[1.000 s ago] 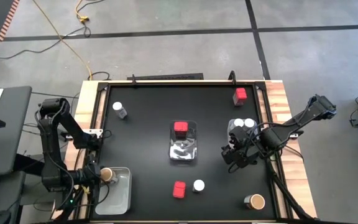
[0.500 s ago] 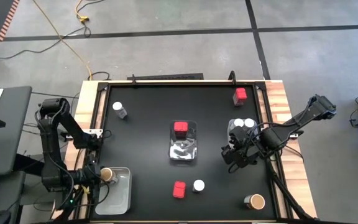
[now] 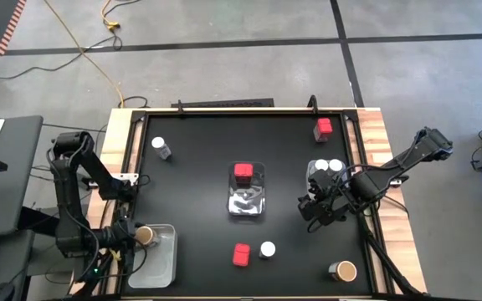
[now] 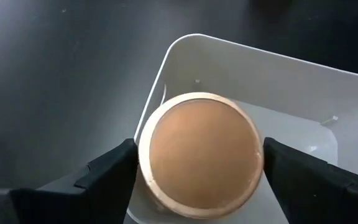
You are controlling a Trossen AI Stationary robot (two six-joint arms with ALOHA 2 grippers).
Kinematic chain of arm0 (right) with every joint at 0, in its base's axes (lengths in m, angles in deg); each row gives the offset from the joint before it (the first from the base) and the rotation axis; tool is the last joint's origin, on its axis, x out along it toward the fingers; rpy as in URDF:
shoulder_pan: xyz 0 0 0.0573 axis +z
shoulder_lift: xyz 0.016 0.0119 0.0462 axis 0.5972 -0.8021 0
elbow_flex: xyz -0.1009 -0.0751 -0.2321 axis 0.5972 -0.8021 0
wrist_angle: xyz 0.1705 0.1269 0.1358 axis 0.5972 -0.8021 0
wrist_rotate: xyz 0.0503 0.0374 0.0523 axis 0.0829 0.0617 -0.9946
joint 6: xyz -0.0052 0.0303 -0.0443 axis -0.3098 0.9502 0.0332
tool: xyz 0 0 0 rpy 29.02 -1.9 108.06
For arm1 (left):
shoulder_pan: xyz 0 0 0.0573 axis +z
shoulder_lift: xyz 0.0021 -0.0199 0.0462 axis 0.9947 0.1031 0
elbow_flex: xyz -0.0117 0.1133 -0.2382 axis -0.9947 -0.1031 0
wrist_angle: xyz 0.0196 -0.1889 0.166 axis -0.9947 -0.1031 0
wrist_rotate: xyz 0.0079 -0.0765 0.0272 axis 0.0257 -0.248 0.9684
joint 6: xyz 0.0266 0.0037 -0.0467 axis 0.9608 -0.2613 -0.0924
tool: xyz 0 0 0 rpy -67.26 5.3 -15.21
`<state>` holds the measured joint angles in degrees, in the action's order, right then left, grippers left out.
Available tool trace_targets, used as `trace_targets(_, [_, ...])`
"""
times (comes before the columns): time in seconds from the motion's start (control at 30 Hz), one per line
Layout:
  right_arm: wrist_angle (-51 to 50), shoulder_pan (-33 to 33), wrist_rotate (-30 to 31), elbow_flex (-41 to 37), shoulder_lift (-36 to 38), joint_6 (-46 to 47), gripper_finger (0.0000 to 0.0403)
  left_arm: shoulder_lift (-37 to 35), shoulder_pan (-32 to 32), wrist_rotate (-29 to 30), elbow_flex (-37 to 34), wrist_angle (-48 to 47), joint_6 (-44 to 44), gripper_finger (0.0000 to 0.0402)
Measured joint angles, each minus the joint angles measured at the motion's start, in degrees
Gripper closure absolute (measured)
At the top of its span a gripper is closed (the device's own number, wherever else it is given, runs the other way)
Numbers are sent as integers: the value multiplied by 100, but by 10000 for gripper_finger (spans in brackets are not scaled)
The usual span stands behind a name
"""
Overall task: Sort spices by type
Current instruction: Put the brown seasoning bottle into the gray bin, then put the red seasoning can into the black bin
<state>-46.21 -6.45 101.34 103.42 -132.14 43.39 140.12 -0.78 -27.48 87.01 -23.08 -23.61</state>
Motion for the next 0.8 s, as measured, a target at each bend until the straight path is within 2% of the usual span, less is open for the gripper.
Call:
trace_targets(0.17, [1,0,0,0,0,1,131,0,0,1,0,0,59,55])
trace_targets(0.5, [2,0,0,0,0,1,131,-37,0,-4,0,13,274,55])
trace_targets(0.8, [2,0,0,0,-1,1,131,-725,0,-74,3,3,472,56])
